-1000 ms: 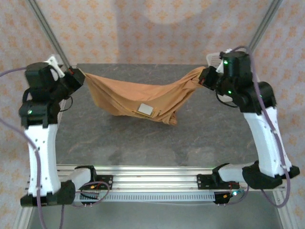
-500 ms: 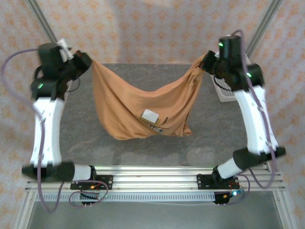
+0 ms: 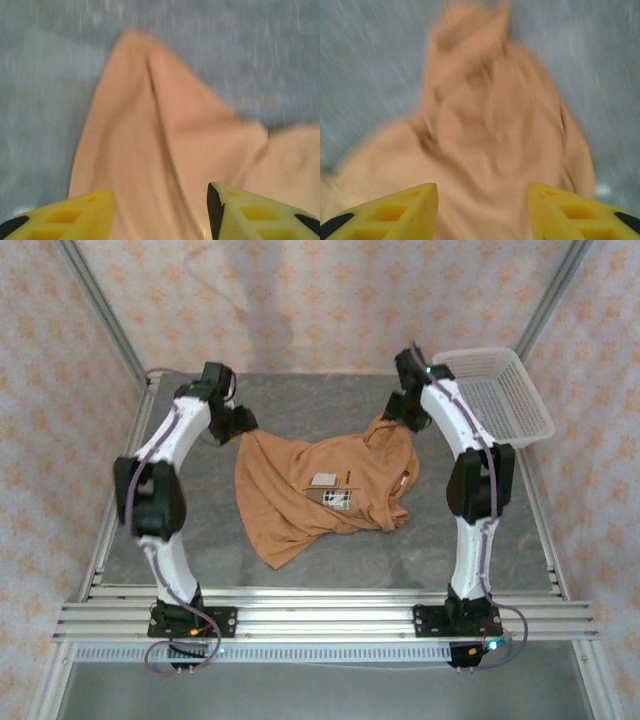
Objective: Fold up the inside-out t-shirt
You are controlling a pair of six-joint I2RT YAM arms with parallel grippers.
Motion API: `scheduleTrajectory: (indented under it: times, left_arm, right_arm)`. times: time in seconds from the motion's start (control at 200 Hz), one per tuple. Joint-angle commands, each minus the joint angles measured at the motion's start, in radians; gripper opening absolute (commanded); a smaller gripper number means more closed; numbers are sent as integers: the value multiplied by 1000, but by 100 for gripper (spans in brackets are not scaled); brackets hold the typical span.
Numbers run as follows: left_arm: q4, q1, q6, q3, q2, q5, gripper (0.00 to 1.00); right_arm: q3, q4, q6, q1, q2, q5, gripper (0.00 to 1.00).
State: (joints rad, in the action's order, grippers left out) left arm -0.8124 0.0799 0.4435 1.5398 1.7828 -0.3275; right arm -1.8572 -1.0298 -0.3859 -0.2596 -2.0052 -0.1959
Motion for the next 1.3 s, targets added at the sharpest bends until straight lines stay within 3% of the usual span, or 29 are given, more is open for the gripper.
scheduleTrajectory:
  times: [0.0,0.145,0.27,0.465,0.721,0.831,0.911,0.971,1.006,1.101,1.296]
  left_arm:
    - [90,30,30,-256,-283,26,52]
    - [142,115,84,-561,-497,-9,45]
    - [161,219,156,-712,-575,-2,47]
    - [262,381,248,-847,-533,17,52]
    - [362,409,275,-897,-436,19,53]
    - [435,408,295,-909,-383,4,43]
    - [463,408,302,-906,-354,12,24]
    - [458,394,298,-895,-347,14,7]
    - [443,377,286,-883,-353,9,0]
    - [345,289,222,-835,-412,3,0]
    - [128,-58,35,-696,-548,-1,0]
  right_arm:
    - [276,120,27,-74,270,-6,46]
    - [604,208,-5,-146,468,-25,33]
    - [781,240,-39,-198,566,-10,34]
    - [922,309,-66,-245,576,-19,37]
    - [996,427,-84,-248,523,-58,38]
    - [1000,465,-97,-248,479,-83,34]
    - [992,458,-98,-248,472,-72,16]
    - [973,421,-90,-248,488,-52,0]
    - [953,384,-80,-248,504,-30,0]
    - [891,271,-48,-237,571,26,0]
    - [797,70,40,-113,675,101,0]
